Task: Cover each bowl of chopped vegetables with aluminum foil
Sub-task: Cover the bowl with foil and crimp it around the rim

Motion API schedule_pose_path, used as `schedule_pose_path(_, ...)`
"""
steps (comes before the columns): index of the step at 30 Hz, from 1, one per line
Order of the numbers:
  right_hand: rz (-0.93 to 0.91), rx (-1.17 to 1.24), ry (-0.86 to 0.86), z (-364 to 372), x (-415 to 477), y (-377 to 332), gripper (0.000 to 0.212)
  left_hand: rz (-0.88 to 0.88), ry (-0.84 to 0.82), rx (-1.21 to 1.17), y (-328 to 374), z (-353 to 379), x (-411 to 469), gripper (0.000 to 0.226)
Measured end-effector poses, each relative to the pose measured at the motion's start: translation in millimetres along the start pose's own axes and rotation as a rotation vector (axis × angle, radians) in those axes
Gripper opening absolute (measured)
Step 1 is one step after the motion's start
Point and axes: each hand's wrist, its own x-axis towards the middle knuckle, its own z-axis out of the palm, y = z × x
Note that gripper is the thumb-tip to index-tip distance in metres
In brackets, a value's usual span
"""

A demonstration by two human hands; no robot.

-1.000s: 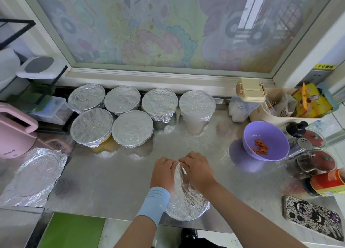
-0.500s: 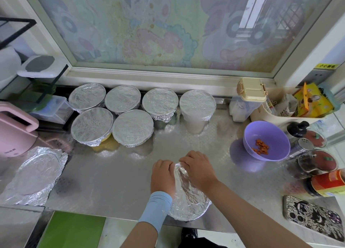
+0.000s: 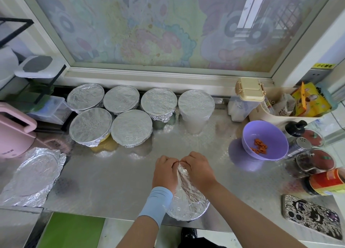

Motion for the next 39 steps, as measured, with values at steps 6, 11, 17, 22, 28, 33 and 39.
schedule_pose_path(6,-0.029,-0.052,0.071,-1.2,2.7,-3.0,0.007,-0.074,0.050,0.066,-7.0,-3.1,-7.9,0.023)
schedule_pose_path(11,-0.001,0.023,0.081,3.4,1.8,4.0,0.006,0.009,0.012,0.013,2.1,-2.5,-4.6,0.022)
schedule_pose_path(17,-0.040,-0.003,0.040,5.6,2.9,6.6,0.018,0.013,0.012,-0.070,-4.0,3.4,1.0,0.014)
schedule_pose_path(22,-0.032,0.019,-0.039,2.9,3.2,2.8,0.030,0.023,0.027,-0.001,-5.5,4.7,-1.1,0.023)
schedule_pose_path(28,0.004,0.052,-0.048,2.7,5.5,6.3,0.013,0.022,0.002,0.012,-2.4,3.2,-1.5,0.024)
schedule_pose_path(33,-0.032,0.045,-0.130,-0.9,9.5,7.3,0.019,0.030,0.021,-0.017,-4.1,5.3,-4.5,0.018)
schedule_pose_path(39,0.001,0.034,-0.075,-7.3,5.6,6.3,0.014,-0.036,0.046,0.066,2.8,3.5,-5.6,0.021)
